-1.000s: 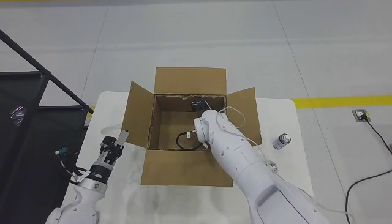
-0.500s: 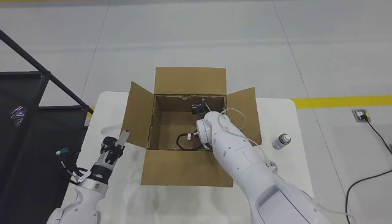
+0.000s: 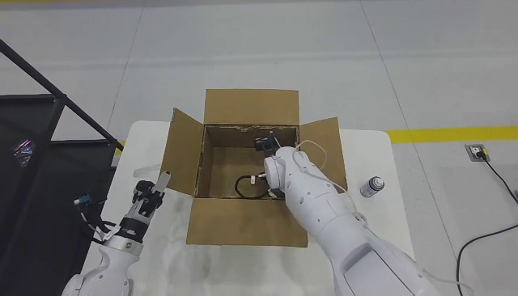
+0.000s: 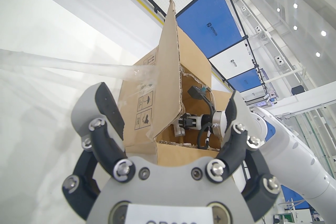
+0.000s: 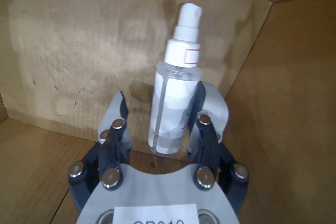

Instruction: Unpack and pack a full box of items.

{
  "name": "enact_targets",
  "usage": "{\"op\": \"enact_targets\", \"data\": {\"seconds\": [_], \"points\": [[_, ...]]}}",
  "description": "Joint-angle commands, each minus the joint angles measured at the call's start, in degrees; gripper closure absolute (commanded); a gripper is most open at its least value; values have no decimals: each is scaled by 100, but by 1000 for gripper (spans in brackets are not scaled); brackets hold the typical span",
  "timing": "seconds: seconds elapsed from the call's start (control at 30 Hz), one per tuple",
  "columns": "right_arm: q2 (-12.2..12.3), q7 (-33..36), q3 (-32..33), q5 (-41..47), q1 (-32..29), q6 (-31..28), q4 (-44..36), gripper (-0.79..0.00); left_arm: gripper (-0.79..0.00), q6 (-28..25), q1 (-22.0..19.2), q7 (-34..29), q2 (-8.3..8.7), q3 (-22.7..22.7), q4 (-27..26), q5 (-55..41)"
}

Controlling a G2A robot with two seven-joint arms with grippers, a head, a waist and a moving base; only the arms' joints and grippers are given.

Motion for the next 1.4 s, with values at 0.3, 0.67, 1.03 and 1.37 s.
{"op": "enact_targets", "data": {"seconds": [0.3,0.67,1.03,1.37], "points": [[54,121,54,58,6,-66,18,-376,-785,-32,11,-4,-1,-33,5,-21],[59,-31,33,0,-25,-144,-108,0,-785,-127,45,-25,4,-121,-19,-62],[122,-1409,-173,-489,-558,-1056,-701,0,-785,-337,108,-65,14,-145,-102,48],[501,-2501,-48,-1270,-1783,-500,-2732,0,-785,-559,212,-40,21,-182,-176,129]]}}
